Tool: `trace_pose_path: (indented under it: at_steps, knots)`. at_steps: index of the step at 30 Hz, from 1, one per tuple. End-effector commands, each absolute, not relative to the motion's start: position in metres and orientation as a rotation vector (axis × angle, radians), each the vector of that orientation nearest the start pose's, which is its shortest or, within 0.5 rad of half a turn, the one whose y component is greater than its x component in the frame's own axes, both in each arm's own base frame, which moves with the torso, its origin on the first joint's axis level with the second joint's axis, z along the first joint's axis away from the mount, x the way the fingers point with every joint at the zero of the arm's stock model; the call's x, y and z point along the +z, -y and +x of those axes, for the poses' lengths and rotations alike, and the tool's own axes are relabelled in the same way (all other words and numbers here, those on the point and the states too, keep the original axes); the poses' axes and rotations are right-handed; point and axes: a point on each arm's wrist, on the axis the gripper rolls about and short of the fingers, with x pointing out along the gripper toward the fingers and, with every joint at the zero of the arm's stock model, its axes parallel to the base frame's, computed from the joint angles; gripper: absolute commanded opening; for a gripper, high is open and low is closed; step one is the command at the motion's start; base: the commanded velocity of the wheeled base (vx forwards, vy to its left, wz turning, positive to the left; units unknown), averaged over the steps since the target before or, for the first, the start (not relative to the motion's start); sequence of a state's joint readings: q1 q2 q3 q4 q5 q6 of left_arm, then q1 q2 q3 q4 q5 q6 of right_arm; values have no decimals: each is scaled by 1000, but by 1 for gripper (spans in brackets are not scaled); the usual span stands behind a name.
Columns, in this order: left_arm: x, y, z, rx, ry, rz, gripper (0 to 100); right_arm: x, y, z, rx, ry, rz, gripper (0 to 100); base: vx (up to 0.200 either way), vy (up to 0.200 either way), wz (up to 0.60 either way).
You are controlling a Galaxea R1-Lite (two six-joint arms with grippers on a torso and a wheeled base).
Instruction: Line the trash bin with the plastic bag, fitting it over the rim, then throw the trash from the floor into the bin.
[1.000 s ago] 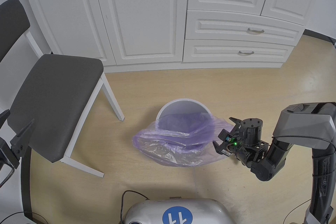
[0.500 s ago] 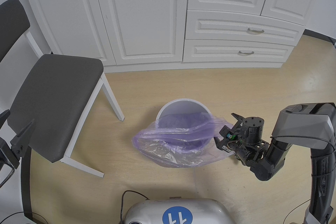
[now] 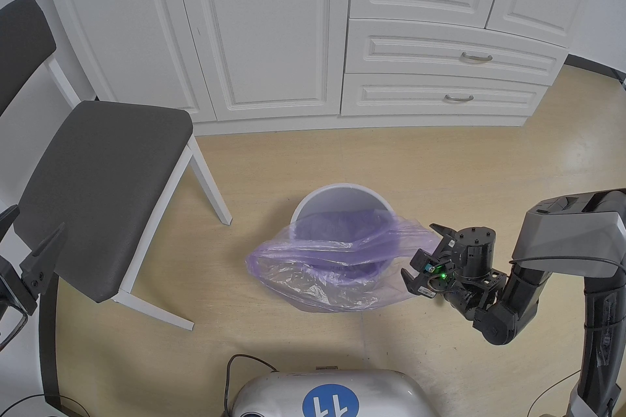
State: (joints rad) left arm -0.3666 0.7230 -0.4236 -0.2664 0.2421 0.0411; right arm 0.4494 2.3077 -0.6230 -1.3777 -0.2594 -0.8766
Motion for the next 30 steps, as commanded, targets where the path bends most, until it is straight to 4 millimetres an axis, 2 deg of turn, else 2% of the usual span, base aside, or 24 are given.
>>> trace_pose_path:
  at_steps: [1,10,19,24,27,30]
  knots:
    - [216,19,63,-125,-28,51,100,4,-148,323,309,-201,-983,100,0,0,0]
    - [216,19,64,-125,-31,52,100,-1,-148,328,303,-204,-983,100,0,0,0]
    - [216,19,64,-125,-28,49,100,-10,-156,344,284,-164,-955,100,0,0,0]
    - [216,19,64,-125,-28,49,100,-3,-156,345,260,-116,-936,100,0,0,0]
    - [216,19,64,-125,-30,50,100,11,-154,342,243,-84,-922,100,0,0,0]
    - [215,19,64,-125,-33,51,100,12,-156,344,240,-77,-903,100,0,0,0]
